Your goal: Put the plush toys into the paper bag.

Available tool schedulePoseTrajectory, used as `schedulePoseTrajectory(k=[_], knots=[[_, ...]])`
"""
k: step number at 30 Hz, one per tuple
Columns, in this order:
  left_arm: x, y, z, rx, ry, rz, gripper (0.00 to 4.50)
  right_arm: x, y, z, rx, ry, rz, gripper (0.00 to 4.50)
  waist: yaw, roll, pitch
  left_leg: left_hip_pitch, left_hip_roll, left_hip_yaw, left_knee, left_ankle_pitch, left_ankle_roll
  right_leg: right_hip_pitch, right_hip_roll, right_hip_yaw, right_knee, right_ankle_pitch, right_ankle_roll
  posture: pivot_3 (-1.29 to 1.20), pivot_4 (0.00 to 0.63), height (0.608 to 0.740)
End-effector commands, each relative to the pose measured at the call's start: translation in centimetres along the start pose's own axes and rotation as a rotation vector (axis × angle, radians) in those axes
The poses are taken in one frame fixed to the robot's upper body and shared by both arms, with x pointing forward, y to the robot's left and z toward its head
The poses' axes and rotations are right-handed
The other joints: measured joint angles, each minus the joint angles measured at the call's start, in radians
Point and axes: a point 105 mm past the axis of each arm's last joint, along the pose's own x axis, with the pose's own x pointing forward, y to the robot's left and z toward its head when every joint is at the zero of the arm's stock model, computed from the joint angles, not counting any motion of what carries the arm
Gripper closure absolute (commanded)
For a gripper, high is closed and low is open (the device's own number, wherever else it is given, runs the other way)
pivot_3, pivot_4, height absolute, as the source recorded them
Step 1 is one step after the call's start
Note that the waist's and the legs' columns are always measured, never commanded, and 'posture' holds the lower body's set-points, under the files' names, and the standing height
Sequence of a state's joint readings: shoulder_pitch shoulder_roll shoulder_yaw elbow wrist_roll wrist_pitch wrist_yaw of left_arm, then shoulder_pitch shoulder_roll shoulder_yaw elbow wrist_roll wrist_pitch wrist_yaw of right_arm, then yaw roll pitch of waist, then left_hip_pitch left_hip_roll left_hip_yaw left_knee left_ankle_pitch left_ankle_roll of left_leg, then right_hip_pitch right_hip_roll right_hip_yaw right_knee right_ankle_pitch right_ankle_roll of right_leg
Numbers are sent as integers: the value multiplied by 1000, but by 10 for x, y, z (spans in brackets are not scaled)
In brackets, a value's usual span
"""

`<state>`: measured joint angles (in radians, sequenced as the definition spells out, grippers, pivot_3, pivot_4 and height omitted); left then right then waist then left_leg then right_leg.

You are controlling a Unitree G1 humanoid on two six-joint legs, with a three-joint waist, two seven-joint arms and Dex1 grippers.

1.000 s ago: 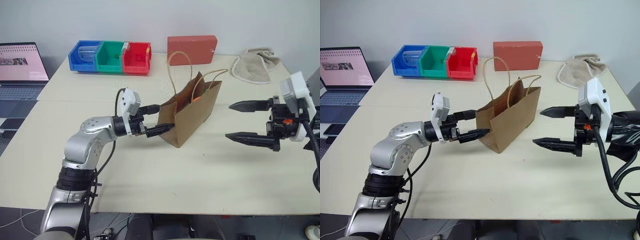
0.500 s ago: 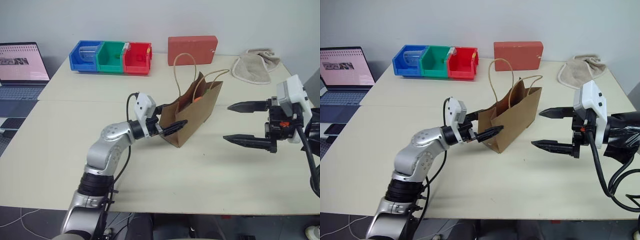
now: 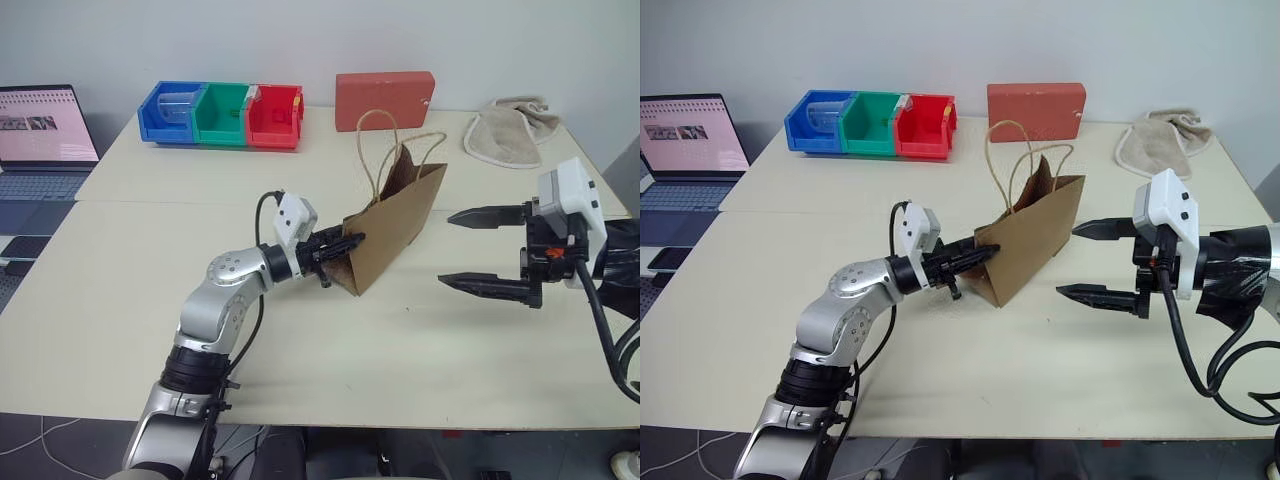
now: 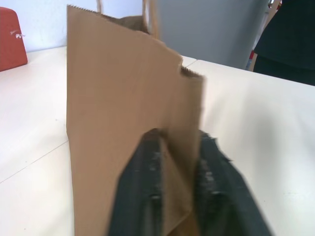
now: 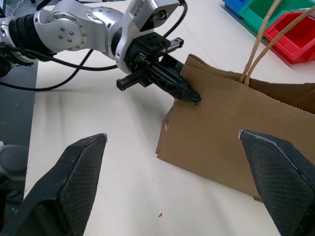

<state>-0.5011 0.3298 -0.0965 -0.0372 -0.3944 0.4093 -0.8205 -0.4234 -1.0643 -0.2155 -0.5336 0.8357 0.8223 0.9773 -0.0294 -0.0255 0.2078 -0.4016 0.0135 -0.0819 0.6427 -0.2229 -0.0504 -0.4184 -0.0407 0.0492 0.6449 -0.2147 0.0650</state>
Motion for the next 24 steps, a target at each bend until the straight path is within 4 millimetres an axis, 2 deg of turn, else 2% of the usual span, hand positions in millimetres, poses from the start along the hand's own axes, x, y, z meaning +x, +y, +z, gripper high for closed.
schedulePoseTrajectory(k=[1, 8, 11, 17, 19, 24], knots=[[1, 1, 8, 28, -23, -30, 4481, -3, -1, 9, -54, -6, -33, 0, 0, 0, 0, 0, 0, 0, 0, 0, 0, 0, 0, 0, 0, 0, 0, 0, 150, 740], [-11, 4, 26, 56, -56, -196, 4481, -9, -7, 7, -106, -36, -143, 0, 0, 0, 0, 0, 0, 0, 0, 0, 0, 0, 0, 0, 0, 0, 0, 0, 150, 740], [-16, 6, 26, 55, -6, -300, 4481, -23, 1, 10, -123, -8, -124, 0, 3, 0, 0, -1, 0, 0, 0, 0, 0, -1, 0, 0, 0, 0, 0, 0, 150, 740], [-20, 8, 24, -5, 64, -457, 4481, -51, 12, 15, -30, 28, -138, 0, 4, 0, 0, -1, 0, 0, 0, 0, 0, 0, 0, -1, -1, -1, -1, 0, 150, 740], [-19, 9, 21, -16, 72, -481, 4481, -55, 16, 15, -20, 33, -144, 0, 3, 0, 0, -1, 0, 0, 0, 0, 0, 0, 0, 0, -1, -3, -5, 0, 150, 740], [-13, 14, 18, -20, 74, -500, 4481, -53, 21, 12, -10, 34, -155, 0, 1, 0, 0, -1, 0, 0, 0, 0, 0, 0, 0, 0, 0, -3, -5, 0, 150, 740]])
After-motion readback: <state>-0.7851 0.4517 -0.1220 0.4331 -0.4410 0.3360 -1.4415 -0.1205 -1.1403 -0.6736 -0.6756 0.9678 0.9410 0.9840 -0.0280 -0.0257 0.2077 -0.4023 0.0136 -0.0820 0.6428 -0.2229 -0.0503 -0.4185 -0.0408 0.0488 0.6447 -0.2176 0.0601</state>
